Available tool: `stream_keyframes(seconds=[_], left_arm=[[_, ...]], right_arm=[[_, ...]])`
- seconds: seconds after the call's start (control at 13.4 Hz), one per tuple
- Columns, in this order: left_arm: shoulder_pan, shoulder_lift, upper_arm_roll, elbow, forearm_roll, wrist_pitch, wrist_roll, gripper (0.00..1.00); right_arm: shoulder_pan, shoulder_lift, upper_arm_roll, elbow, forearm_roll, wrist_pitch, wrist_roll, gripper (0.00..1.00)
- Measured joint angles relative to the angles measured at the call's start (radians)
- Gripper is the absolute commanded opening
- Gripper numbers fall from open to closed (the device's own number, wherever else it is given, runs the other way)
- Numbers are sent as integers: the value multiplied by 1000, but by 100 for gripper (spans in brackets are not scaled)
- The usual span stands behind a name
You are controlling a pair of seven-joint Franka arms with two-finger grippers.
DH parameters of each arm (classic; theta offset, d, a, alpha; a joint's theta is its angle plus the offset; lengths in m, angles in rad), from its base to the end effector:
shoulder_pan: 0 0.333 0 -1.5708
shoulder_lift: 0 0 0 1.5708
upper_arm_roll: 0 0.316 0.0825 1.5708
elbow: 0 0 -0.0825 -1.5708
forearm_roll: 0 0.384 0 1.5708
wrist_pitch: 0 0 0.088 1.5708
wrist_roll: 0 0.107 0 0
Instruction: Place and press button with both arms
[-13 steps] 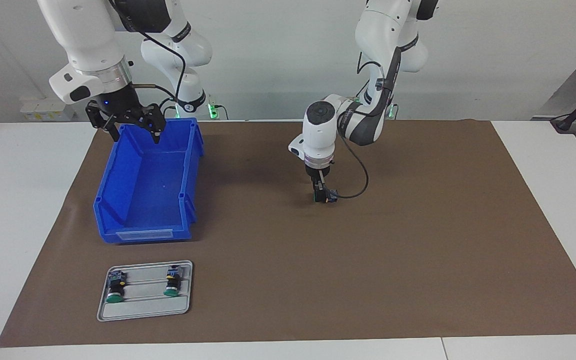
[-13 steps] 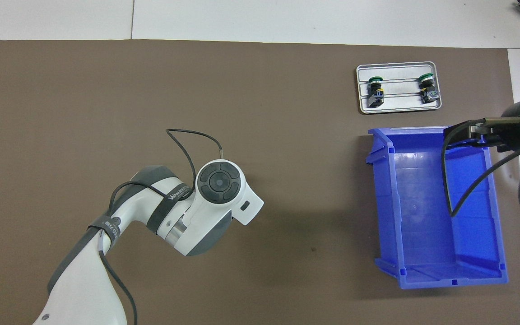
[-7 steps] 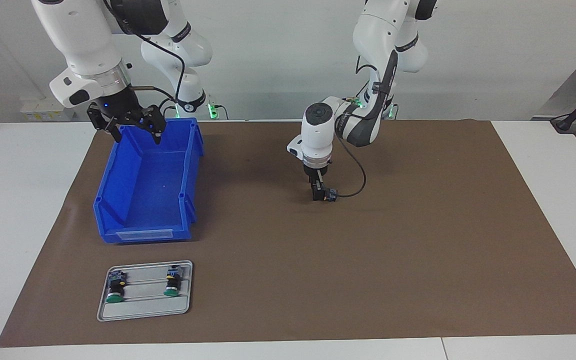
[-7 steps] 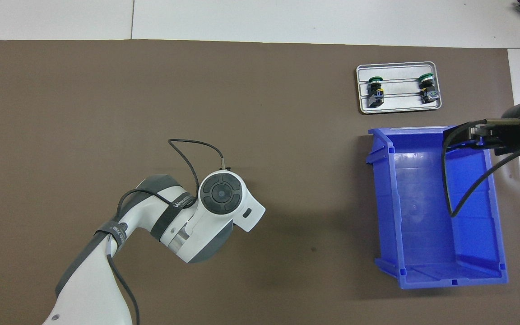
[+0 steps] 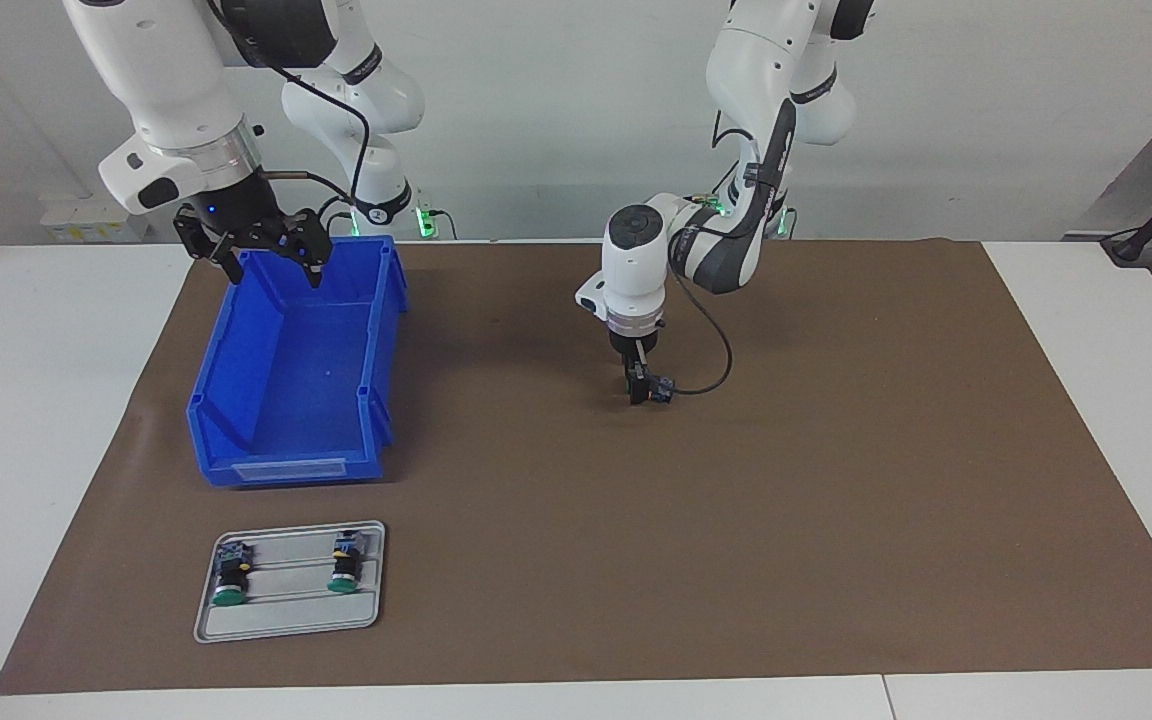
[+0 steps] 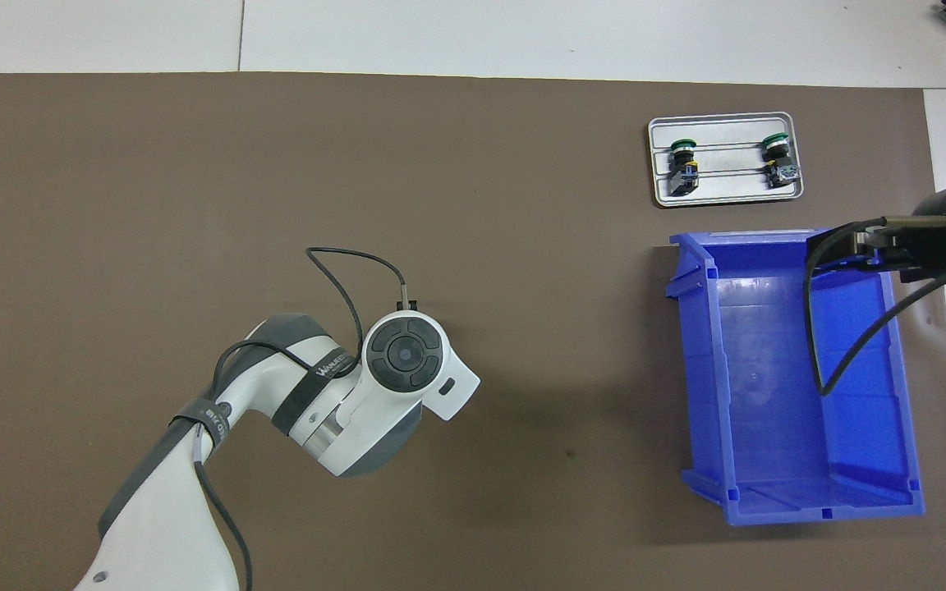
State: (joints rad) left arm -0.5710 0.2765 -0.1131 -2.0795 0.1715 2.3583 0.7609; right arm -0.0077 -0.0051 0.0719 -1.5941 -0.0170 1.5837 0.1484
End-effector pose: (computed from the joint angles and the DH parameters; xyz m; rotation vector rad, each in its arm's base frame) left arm 0.4548 -0.3663 0.2956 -2.1669 2.1479 -0.0033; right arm 0.5527 0.0338 0.6175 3.1210 -0.1311 -0.0054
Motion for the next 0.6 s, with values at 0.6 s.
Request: stream_keyframes(seconds=[0.6], left_arm=[[0, 0, 0, -3, 96, -20, 57, 86]], right_arm=[[0, 0, 0, 0, 0, 0, 0, 100]])
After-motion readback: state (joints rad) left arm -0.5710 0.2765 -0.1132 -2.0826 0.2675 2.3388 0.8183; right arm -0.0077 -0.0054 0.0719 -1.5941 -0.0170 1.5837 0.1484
